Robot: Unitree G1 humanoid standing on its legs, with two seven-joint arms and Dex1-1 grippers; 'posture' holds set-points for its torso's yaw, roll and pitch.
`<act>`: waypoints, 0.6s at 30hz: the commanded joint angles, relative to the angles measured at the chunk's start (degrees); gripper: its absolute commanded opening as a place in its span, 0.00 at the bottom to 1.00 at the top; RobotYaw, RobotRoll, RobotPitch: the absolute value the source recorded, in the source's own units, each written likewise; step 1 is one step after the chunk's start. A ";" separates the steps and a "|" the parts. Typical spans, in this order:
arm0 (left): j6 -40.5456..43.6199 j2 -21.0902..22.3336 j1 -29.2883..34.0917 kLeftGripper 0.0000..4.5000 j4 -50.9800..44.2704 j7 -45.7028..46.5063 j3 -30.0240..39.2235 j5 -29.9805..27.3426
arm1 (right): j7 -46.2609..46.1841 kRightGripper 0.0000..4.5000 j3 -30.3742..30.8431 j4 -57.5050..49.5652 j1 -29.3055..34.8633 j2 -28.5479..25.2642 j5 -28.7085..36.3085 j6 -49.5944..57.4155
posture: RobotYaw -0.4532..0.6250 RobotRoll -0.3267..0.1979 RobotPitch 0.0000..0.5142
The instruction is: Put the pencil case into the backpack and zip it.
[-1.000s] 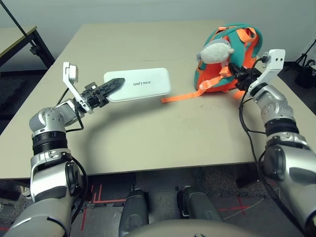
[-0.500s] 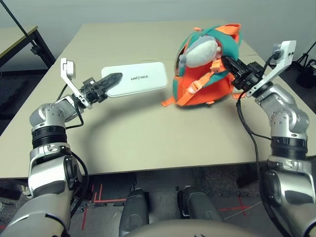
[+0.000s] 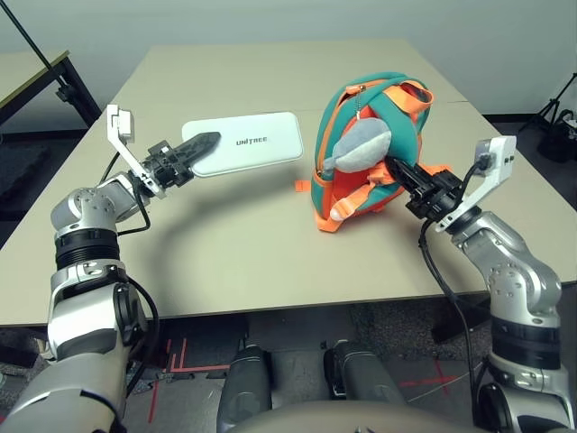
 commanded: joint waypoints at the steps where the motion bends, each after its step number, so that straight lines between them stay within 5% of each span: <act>1: 0.87 2.21 -0.82 0.31 -4.43 -2.39 -0.35 -1.37 | -0.34 0.04 2.50 -1.35 1.03 -0.69 0.35 2.37 | 0.28 0.62 0.05; 12: 7.78 5.92 1.13 0.31 -22.44 -3.58 -1.62 -6.73 | 0.64 0.04 4.73 1.57 1.90 -2.55 -0.58 2.51 | 0.31 0.62 0.04; 18: 4.85 5.63 1.27 0.31 -26.03 -3.32 -6.29 -4.28 | 1.45 0.03 5.23 2.25 1.45 -2.41 -0.65 1.81 | 0.31 0.62 0.04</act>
